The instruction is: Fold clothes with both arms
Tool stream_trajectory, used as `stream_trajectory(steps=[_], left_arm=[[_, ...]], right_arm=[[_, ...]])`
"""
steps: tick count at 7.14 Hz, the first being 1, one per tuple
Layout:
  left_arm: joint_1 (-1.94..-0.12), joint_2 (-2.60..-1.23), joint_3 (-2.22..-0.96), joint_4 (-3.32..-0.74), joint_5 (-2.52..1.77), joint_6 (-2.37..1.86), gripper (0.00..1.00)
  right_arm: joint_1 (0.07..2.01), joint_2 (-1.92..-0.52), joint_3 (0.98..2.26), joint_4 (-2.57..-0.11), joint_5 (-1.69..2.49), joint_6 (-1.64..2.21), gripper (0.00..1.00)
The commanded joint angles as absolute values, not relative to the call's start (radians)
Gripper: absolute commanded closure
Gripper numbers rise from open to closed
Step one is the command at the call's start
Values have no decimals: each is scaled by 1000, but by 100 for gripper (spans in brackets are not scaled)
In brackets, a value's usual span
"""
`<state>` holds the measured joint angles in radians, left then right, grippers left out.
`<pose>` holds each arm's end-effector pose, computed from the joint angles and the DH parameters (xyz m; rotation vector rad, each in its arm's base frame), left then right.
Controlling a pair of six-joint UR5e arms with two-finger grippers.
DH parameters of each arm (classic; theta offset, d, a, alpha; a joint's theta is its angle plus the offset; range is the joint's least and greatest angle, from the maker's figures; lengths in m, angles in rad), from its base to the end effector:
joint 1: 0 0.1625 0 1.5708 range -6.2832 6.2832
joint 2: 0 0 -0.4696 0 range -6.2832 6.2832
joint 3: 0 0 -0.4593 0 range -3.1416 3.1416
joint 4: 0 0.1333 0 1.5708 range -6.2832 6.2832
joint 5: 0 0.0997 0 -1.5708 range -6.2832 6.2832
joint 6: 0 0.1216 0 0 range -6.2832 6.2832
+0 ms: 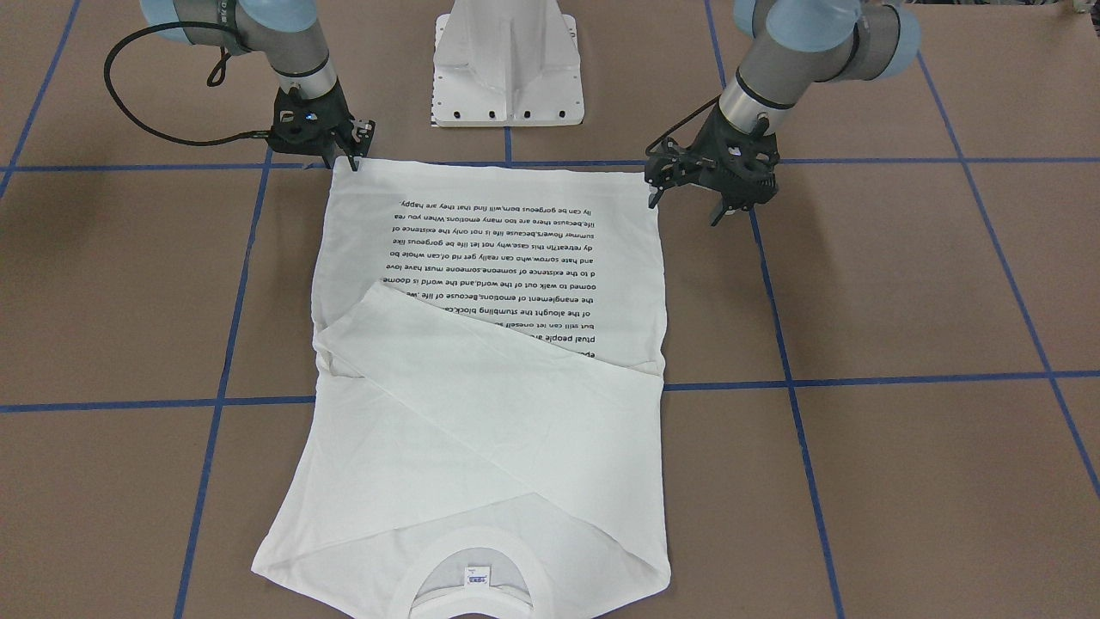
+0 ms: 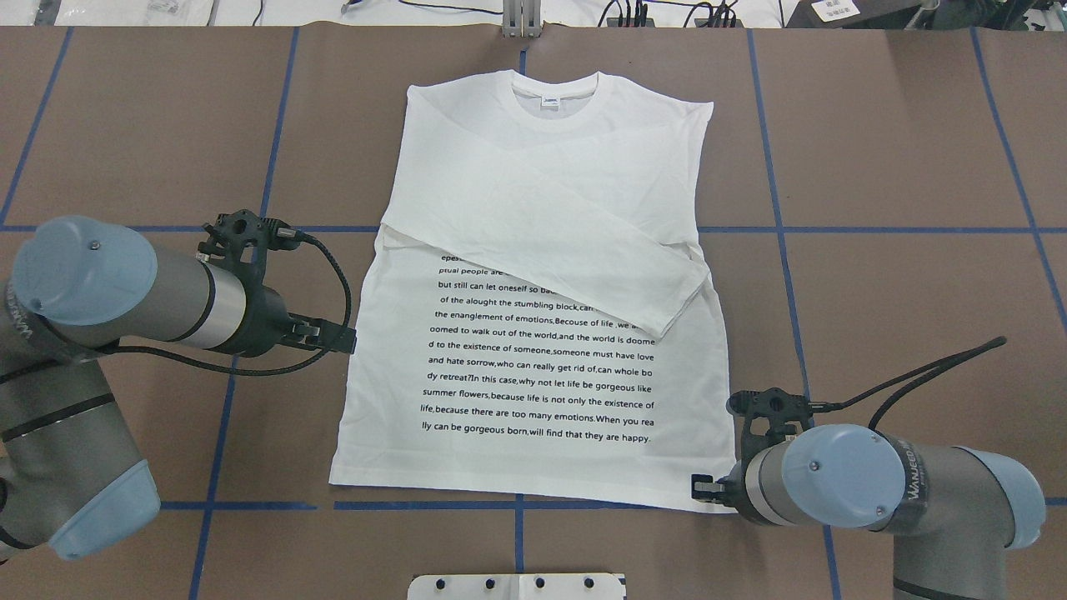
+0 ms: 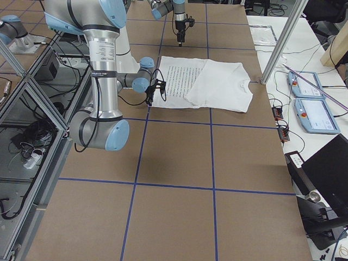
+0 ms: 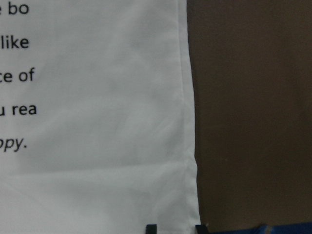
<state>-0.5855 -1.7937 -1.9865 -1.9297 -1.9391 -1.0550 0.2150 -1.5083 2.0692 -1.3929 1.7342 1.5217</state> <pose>0.4689 -0.4183 0.3245 0.2283 1.0156 0.1203 -0.5353 -0.2331 0.4084 -0.0575 -0.7514 0.0976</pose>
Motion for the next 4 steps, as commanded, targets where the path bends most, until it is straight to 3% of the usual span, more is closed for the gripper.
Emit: stream_trajectory(steps=[1, 3, 4], left_arm=[[-583, -1796, -1985, -1930, -1939, -1058, 0], [-581, -1798, -1982, -1930, -1939, -1058, 0], [-581, -1798, -1980, -1930, -1939, -1058, 0]], right_arm=[[216, -1508, 2068, -1393, 1736, 1520, 83], [222, -1509, 2068, -1394, 1736, 1520, 88], [225, -1509, 2069, -1396, 1736, 1520, 96]])
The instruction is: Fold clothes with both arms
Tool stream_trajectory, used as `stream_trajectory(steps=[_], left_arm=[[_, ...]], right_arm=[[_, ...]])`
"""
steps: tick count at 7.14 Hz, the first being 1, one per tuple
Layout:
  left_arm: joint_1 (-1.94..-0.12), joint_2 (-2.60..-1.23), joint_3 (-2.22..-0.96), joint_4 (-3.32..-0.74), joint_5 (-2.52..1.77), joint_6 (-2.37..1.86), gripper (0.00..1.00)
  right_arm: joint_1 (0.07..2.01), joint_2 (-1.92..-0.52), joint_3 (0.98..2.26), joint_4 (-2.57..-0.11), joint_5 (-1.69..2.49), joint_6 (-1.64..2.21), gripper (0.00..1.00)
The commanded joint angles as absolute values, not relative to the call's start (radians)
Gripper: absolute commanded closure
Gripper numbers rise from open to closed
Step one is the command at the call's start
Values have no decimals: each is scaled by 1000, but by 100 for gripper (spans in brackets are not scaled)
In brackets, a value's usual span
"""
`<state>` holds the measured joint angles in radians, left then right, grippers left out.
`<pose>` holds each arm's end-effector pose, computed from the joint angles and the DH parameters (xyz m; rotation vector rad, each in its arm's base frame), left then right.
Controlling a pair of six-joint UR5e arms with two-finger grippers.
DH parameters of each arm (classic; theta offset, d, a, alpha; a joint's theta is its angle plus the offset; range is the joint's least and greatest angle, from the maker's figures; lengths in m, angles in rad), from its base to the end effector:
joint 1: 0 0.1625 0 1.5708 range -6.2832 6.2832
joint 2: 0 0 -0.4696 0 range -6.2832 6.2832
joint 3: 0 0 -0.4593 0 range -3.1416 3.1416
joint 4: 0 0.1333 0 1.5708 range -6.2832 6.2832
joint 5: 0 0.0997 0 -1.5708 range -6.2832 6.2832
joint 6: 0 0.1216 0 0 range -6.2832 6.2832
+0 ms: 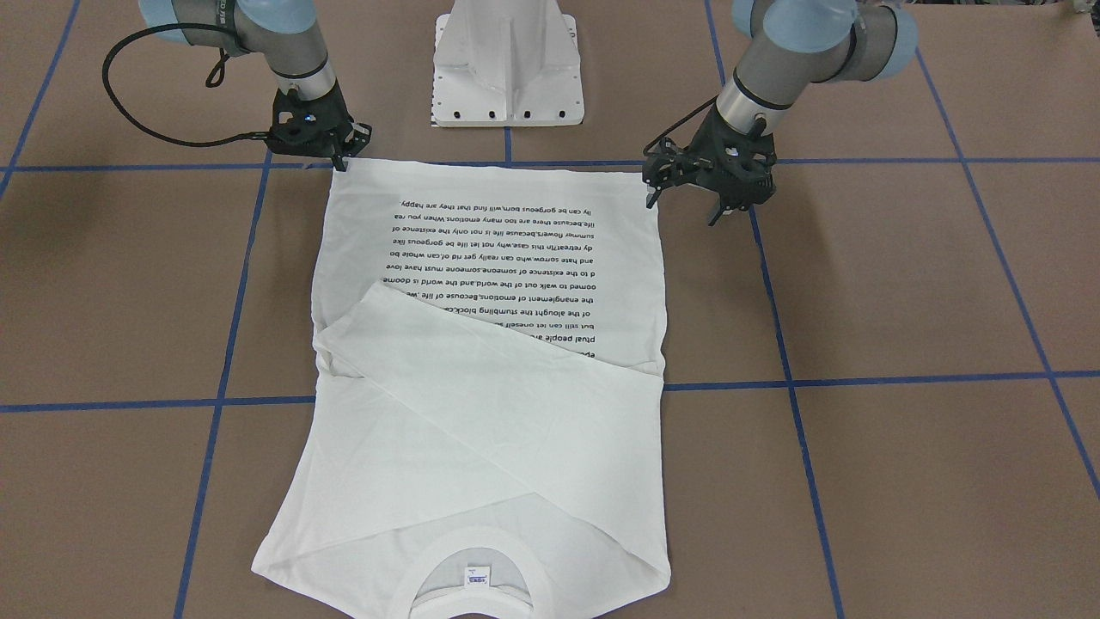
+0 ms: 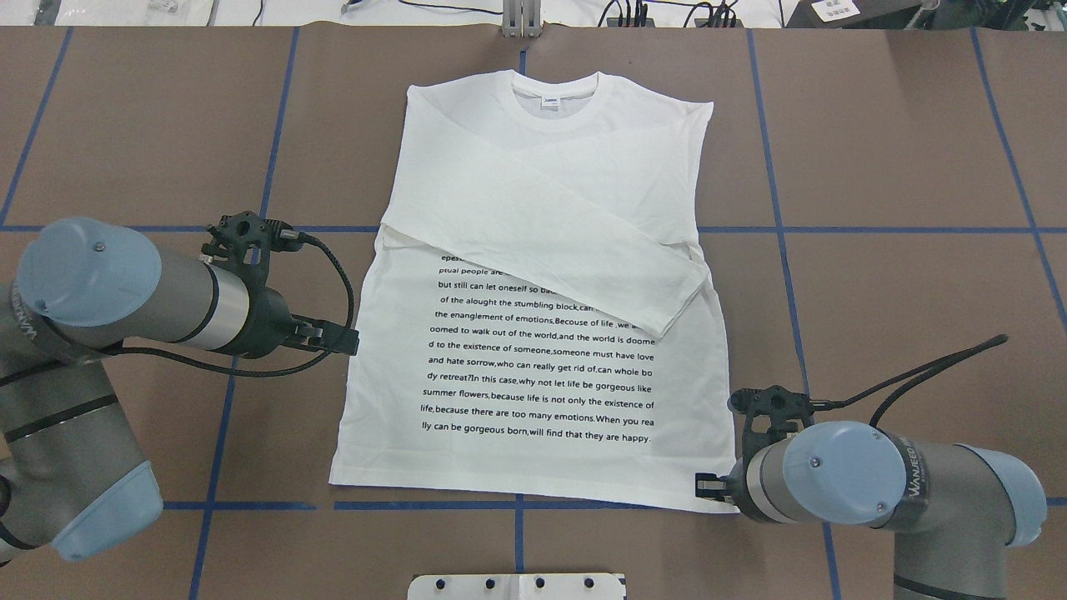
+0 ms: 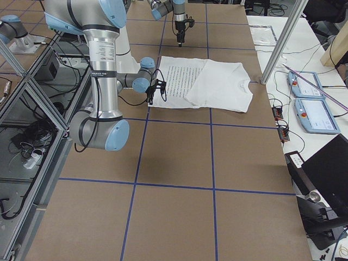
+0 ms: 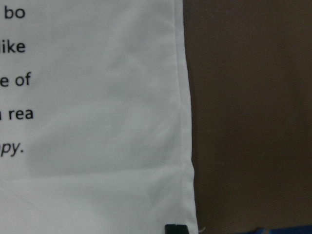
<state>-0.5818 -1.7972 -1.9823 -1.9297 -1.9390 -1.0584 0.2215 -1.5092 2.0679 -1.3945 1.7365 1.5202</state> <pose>0.4720 -0.4176 0.3245 0.2244 1.0158 0.1204 -0.5339 -0.2363 0.4099 -0.0573 -0.7482 0.1019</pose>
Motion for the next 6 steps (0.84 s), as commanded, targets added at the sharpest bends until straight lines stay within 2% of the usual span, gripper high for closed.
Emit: stream_trajectory(steps=[1, 2, 3, 6], left_arm=[[-581, -1798, -1980, -1930, -1939, -1058, 0], [-581, -1798, -1979, -1930, -1939, -1058, 0], [-581, -1798, -1979, -1930, -1939, -1060, 0], [-580, -1801, -1976, -1931, -1939, -1060, 0]], right_arm=[[229, -1509, 2074, -1399, 1736, 1520, 100], [232, -1508, 2074, -1397, 1740, 1520, 42], [232, -1508, 2072, -1397, 1735, 1522, 25], [239, -1508, 2068, -1396, 1735, 1522, 22]])
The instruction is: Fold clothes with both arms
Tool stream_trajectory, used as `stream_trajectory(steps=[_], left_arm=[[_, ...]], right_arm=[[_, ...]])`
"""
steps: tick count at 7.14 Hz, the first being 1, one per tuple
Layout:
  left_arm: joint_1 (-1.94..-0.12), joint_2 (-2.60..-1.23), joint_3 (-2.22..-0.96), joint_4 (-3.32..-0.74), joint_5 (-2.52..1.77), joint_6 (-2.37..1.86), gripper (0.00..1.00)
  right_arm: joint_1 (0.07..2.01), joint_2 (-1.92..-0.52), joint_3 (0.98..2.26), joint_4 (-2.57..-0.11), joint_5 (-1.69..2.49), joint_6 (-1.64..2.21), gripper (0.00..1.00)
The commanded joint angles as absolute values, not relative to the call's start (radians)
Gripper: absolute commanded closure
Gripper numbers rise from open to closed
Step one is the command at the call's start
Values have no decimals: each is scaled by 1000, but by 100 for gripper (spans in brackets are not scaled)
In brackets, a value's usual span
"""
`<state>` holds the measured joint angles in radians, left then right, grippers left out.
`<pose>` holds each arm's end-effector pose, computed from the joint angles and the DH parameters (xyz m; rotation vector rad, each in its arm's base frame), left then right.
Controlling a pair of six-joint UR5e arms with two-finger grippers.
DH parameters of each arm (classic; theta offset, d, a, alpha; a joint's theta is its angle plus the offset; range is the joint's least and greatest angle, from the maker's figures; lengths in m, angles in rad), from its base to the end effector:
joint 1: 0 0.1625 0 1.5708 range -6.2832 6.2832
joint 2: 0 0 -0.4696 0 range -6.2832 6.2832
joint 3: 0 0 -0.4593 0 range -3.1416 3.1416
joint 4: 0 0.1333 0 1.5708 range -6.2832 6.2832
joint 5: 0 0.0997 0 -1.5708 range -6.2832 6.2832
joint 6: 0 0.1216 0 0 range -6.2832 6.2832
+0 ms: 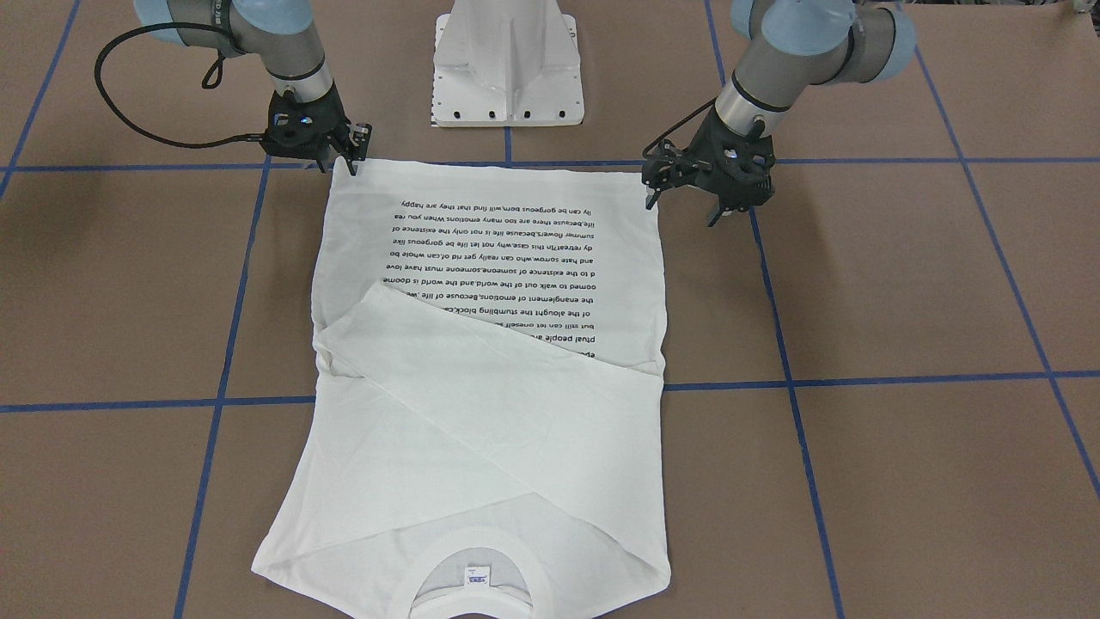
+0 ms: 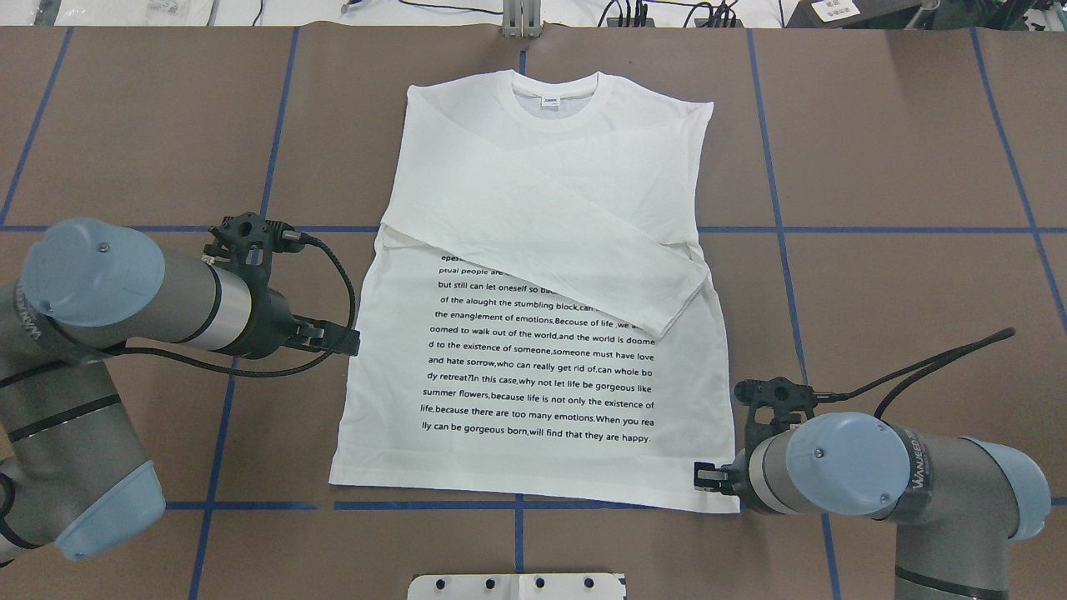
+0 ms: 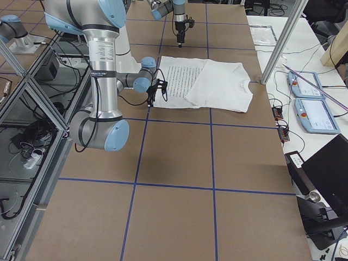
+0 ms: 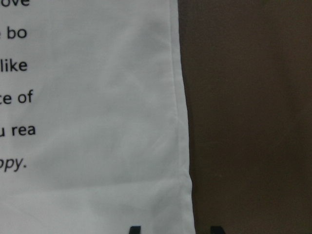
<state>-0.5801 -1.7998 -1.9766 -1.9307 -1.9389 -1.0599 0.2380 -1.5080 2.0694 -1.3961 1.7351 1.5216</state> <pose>0.4744 -0.4179 0.3257 0.2217 1.0144 0.1201 -0.5298 -0.2452 0.4086 -0.0501 -0.7496 0.1194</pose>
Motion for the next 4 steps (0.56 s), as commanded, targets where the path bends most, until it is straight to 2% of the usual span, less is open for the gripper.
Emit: stream_trajectory(steps=[1, 4], left_arm=[[-580, -1801, -1976, -1931, -1939, -1060, 0], [-580, -1807, -1977, -1931, -1939, -1061, 0]], right_arm=[[238, -1508, 2060, -1396, 1735, 1522, 22], [236, -1506, 2046, -1396, 1738, 1522, 23]])
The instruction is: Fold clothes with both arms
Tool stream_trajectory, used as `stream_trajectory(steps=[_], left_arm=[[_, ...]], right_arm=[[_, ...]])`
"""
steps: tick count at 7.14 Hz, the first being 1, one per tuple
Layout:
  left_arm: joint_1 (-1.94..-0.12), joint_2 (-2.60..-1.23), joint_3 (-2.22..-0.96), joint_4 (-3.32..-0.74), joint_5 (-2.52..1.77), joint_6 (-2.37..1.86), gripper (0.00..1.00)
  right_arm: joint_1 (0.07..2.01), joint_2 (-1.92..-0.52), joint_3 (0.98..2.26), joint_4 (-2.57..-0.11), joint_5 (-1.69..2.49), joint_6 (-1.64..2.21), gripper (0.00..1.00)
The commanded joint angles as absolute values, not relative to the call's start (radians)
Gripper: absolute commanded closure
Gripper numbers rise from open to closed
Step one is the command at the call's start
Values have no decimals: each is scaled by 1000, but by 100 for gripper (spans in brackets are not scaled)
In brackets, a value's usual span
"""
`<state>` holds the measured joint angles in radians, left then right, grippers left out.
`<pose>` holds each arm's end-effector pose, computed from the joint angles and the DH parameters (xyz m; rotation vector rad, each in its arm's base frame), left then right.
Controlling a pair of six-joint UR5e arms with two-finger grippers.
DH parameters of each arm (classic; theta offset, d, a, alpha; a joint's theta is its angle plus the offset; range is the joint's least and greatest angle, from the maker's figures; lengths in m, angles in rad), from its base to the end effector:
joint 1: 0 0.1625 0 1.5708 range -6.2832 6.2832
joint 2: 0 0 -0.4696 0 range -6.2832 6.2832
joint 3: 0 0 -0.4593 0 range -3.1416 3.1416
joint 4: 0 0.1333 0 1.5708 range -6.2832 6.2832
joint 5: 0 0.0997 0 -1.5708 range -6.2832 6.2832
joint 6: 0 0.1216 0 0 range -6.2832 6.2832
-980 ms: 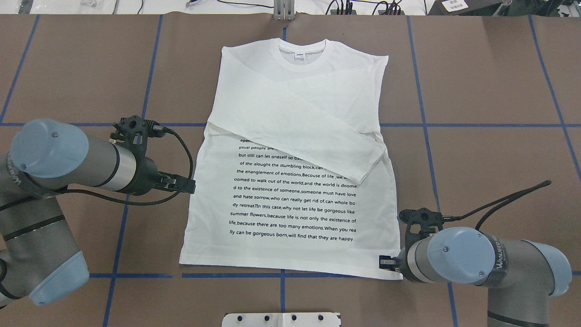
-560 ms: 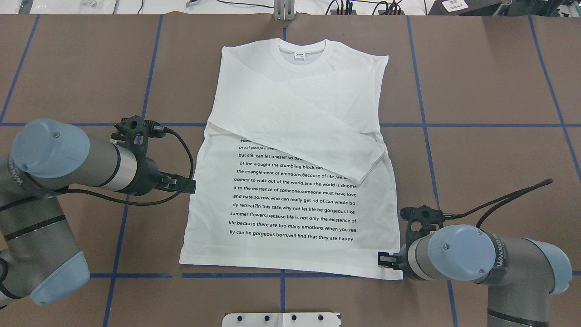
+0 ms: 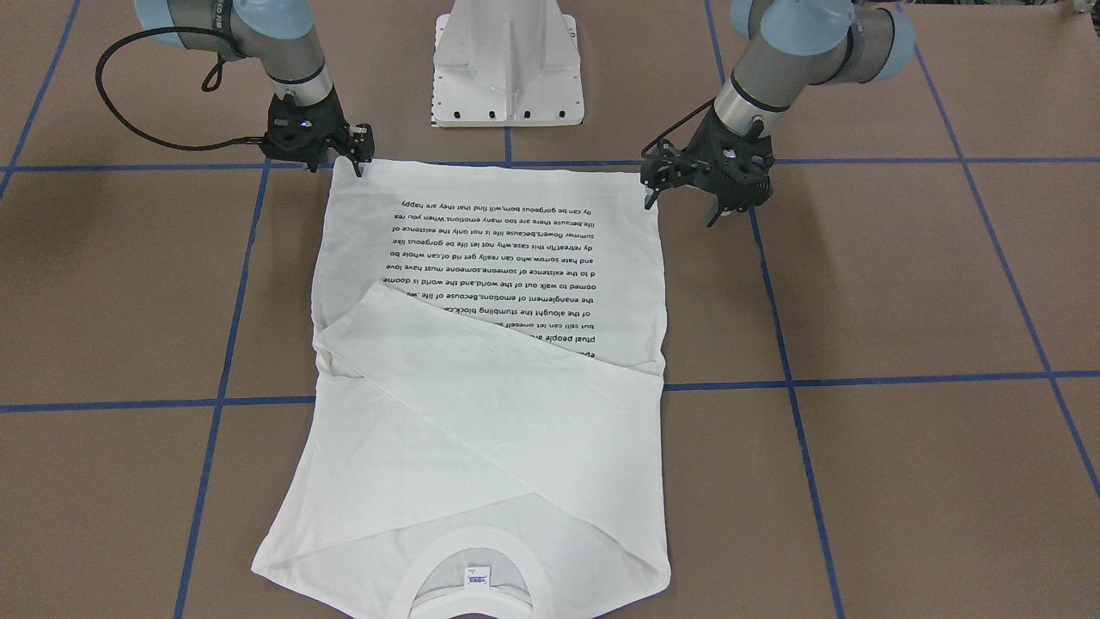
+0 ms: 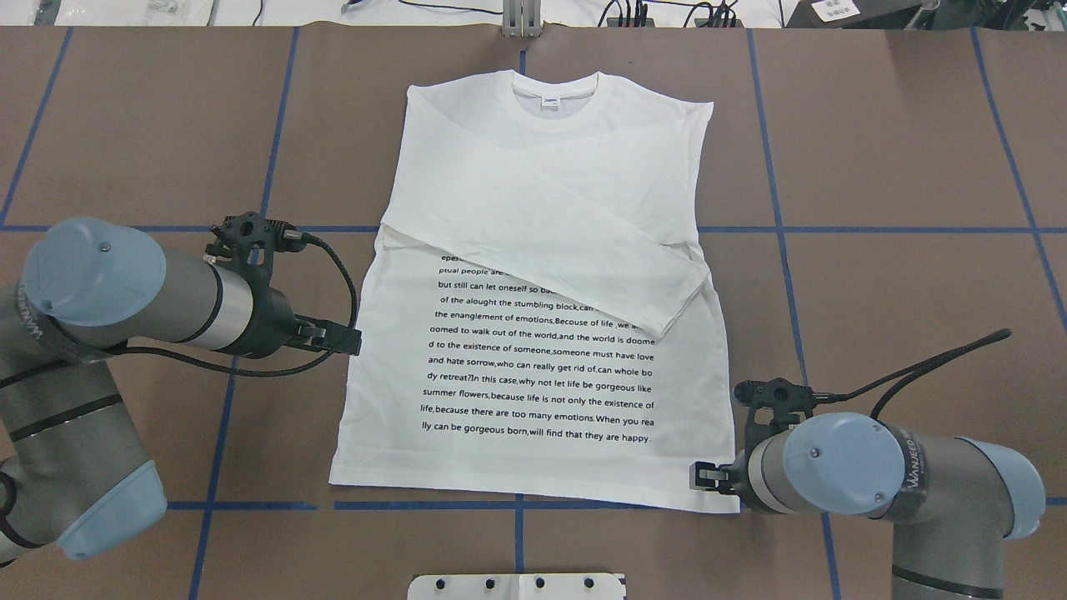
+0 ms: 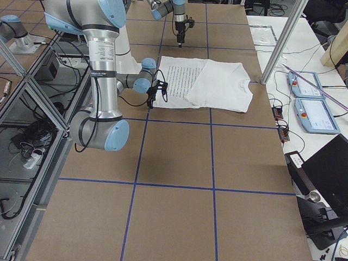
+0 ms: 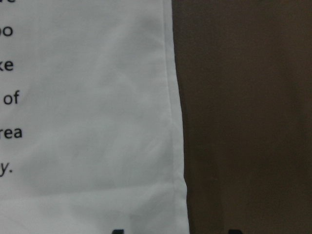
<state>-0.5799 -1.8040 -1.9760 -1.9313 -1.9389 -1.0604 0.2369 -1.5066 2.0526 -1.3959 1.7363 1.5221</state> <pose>0.4752 -0.4183 0.3233 0.2237 1.0179 0.1207 -0.5340 -0.2455 0.4169 -0.0543 -0.7348 0.1200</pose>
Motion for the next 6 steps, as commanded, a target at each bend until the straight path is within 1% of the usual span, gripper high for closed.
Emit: stream_trajectory(steps=[1, 3, 4, 5, 6], left_arm=[[-581, -1807, -1977, -1931, -1939, -1062, 0], [-580, -1807, -1977, -1931, -1939, -1062, 0], [-580, -1807, -1977, -1931, -1939, -1062, 0], [-581, -1807, -1977, -1931, -1939, -1062, 0], [-580, -1807, -1976, -1931, -1939, -1062, 0]], right_arm=[[238, -1506, 2051, -1394, 1738, 1523, 27], [242, -1505, 2054, -1396, 1749, 1523, 26], [242, -1505, 2054, -1396, 1749, 1523, 32], [242, -1503, 2054, -1396, 1752, 1525, 43], [242, -1500, 2054, -1399, 1752, 1525, 47]])
